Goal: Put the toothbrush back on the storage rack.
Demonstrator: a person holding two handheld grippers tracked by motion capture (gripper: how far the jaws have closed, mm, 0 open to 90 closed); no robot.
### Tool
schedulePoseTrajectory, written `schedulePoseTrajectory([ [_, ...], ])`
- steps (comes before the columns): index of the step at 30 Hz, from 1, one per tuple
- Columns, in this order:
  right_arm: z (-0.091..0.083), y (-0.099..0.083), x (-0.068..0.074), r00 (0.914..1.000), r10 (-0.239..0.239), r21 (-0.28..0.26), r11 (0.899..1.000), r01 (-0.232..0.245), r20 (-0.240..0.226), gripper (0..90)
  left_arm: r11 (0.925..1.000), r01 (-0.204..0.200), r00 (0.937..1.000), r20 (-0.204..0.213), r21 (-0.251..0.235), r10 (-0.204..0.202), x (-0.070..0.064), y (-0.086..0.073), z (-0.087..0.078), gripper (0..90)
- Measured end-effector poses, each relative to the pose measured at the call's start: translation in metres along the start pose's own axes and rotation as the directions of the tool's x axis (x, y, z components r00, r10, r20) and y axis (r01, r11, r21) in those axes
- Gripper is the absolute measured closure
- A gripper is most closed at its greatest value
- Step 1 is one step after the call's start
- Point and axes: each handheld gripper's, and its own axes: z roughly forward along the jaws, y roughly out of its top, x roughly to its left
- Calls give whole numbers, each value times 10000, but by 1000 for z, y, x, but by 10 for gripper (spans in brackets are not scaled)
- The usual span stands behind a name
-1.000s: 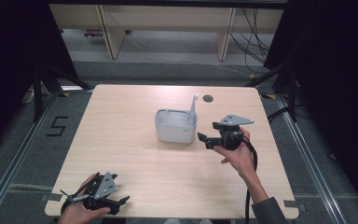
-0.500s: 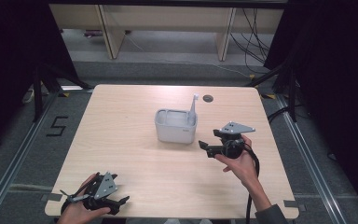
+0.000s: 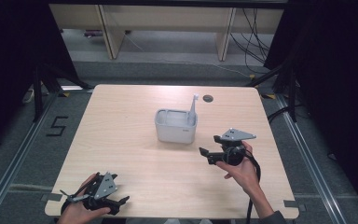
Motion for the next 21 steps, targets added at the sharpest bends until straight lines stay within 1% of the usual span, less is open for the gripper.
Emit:
schedulePoseTrajectory([
  [2,-1,-2,0,10000,-24,75,10000,24,-62,234,10000,5,10000,1,-3,-5,0,0,0,152],
  [3,-1,-3,1,9999,82,35,10000,-82,-79,233,10000,7,10000,4,-4,-7,0,0,0,152],
  [4,-2,-3,0,9999,-146,23,9999,146,25,233,10000,9,10000,2,-7,-9,0,0,0,152],
  [6,-3,-5,2,9999,79,47,10000,-79,-66,231,10000,2,10000,-4,0,-2,0,0,0,152],
  [7,-3,-6,3,9999,100,-18,9999,-100,-59,230,10000,3,10000,-1,-1,-3,0,0,0,152],
  [8,-4,-7,2,9999,-3,18,10000,3,-124,229,10000,0,10000,1,-2,0,0,0,0,152],
  [10,-5,-9,4,10000,51,-46,10000,-52,-72,228,10000,1,10000,-1,-5,-1,0,0,0,153],
  [11,-5,-10,3,9999,-116,-3,9999,116,-92,227,10000,5,10000,-1,-7,-5,0,0,0,153],
  [12,-6,-11,4,9998,142,38,9999,-141,-146,227,10000,-1,10000,6,-4,1,0,0,0,152],
  [13,-6,-12,4,9999,12,-40,10000,-13,-119,226,10000,0,10000,8,-7,0,0,0,0,152],
  [14,-6,-13,4,9999,19,-20,10000,-19,-156,227,10000,-4,10000,10,-5,4,0,0,0,152],
  [15,-7,-15,7,9994,330,84,9994,-329,-106,226,10000,13,10000,5,-15,-13,0,0,0,152],
  [16,-7,-15,5,9999,-58,52,10000,59,-109,226,10000,15,10000,2,-13,-15,0,0,0,152],
  [17,-6,-17,7,9995,228,-18,9997,-228,-237,226,10000,3,10000,-4,-9,-3,0,0,0,153],
  [18,-7,-18,8,9994,272,146,9995,-269,-219,226,10000,-3,10000,-10,-6,3,0,0,0,152],
  [19,-7,-20,8,9994,262,64,9996,-260,-220,226,10000,7,10000,-7,-15,-7,0,0,0,152],
  [20,-7,-21,7,9999,-4,16,10000,4,-118,226,10000,7,10000,-3,-16,-7,0,0,0,152],
  [21,-7,-22,7,9996,88,118,9999,-85,-255,226,10000,0,10000,-8,-16,0,0,0,0,152],
])
